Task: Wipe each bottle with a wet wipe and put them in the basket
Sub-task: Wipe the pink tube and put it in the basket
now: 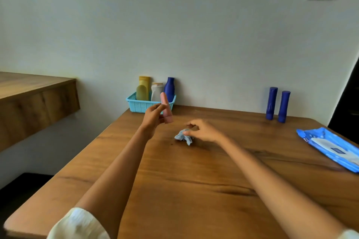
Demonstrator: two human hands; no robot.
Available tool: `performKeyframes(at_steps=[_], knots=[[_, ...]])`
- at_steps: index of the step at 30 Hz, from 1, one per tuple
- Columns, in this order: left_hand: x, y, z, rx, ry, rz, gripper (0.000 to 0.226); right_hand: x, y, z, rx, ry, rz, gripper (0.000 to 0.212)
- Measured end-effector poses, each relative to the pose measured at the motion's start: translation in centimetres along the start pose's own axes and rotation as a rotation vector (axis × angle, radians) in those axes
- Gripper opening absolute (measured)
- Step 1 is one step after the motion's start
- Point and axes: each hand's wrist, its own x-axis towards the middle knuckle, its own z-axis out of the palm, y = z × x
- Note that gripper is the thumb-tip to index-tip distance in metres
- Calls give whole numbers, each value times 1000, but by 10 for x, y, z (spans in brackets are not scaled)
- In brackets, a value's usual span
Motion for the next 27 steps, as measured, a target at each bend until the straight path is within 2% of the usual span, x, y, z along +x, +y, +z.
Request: performKeyframes(at_steps=[2,4,7,9,12,14,18,21,25,27], knots=[[-9,-3,-6,-22,16,-11,31,0,-7,1,-75,-46,20,48],[-14,-7,-9,-50,24,-31,35,3,-10,1,-135,-74,26,38],[-19,-7,-13,-107,6,-46,34,7,-13,0,-215,-14,44,22],[-19,-4,-17,-169,-20,-73,32,10,-15,0,-156,102,66,13],[-17,1,-25,-286,-56,-105,44,18,-25,0,182,352,58,7],[-13,6,-27,-349,-78,-69,46,24,-37,-2,410,504,36,4],[2,23,-24,-435,-137,8,48,44,-61,-17,623,723,-7,9],[12,36,-11,-430,-252,47,36,59,-73,-31,663,806,-67,8],[26,51,15,-506,-339,35,49,75,-81,-54,597,935,-162,20],[33,54,25,-535,-381,31,46,80,-78,-68,547,968,-200,23]])
